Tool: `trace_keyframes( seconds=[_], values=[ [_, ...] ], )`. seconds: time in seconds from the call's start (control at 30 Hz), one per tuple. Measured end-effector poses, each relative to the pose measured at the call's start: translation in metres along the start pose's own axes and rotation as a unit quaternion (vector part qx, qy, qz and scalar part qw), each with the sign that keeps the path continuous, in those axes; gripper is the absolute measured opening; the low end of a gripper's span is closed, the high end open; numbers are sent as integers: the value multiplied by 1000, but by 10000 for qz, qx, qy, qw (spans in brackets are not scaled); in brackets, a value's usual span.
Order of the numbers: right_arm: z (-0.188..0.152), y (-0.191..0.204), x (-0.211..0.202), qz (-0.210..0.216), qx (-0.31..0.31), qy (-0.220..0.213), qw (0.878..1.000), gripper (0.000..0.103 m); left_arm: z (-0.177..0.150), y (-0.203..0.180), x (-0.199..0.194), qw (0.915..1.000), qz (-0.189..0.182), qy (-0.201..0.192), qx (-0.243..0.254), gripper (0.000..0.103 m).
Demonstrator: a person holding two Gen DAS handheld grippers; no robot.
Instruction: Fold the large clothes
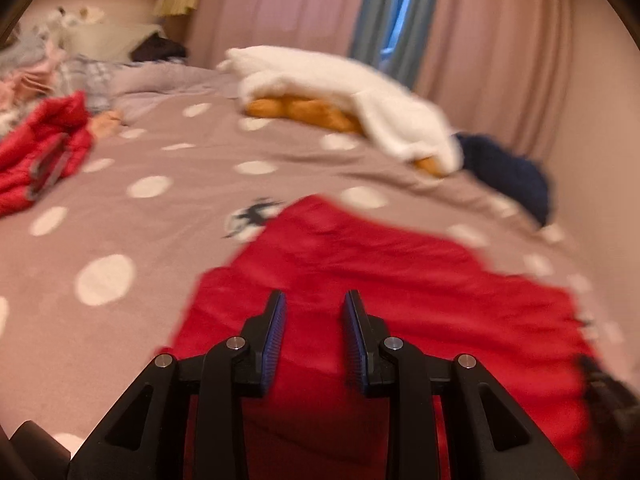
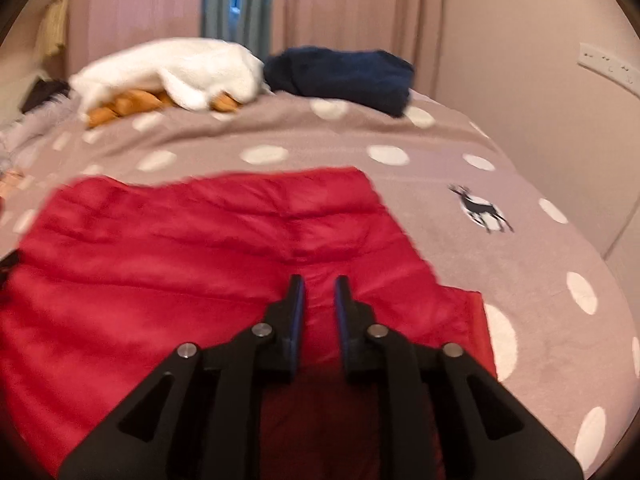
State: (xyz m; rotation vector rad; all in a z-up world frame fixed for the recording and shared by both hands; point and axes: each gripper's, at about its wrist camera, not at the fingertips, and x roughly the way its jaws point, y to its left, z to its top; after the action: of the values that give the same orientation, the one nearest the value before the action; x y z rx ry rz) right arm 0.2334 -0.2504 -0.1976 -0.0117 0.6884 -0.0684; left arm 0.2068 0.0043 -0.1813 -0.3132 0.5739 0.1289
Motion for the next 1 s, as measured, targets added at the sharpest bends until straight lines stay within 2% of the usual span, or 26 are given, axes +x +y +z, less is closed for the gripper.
trace_keyframes(
  seconds=[0.03,0.07,0.13,0.23,0.33,0.47,0.53,0.67,0.7,0.77,0.8,1.0],
  values=[
    [3,0,-10,324,125,-99,9993,24,1,-3,-6,9998,-179,-32,-16,27],
    [4,0,-17,552,198,-161,9981,35,2,-6,-12,9994,-331,-64,-4,27],
    [4,4,-29,882,210,-266,9955,45,0,-12,-18,9985,-544,-8,24,27],
    [1,15,-36,1072,111,-317,9937,45,-10,-16,-13,9975,-633,303,69,28],
    [-5,23,-25,1257,232,-55,9918,45,-28,-24,0,9968,-391,591,357,30],
    [-17,42,-8,914,31,127,9957,51,-43,-41,12,9948,75,309,966,35],
    [-20,50,-5,706,-165,107,9973,52,-43,-44,16,9939,196,310,1045,36],
    [-24,47,1,769,-76,53,9970,55,-38,-34,19,9963,-90,327,786,46],
    [-24,44,2,832,-6,49,9965,56,-37,-30,20,9967,-292,346,667,54],
    [-25,41,4,915,92,56,9957,59,-37,-29,21,9957,-587,397,599,78],
    [-25,41,4,922,102,57,9957,60,-36,-33,23,9948,-640,436,661,79],
    [-23,43,1,797,82,56,9968,67,-34,-37,13,9964,-271,484,637,79]
  ],
)
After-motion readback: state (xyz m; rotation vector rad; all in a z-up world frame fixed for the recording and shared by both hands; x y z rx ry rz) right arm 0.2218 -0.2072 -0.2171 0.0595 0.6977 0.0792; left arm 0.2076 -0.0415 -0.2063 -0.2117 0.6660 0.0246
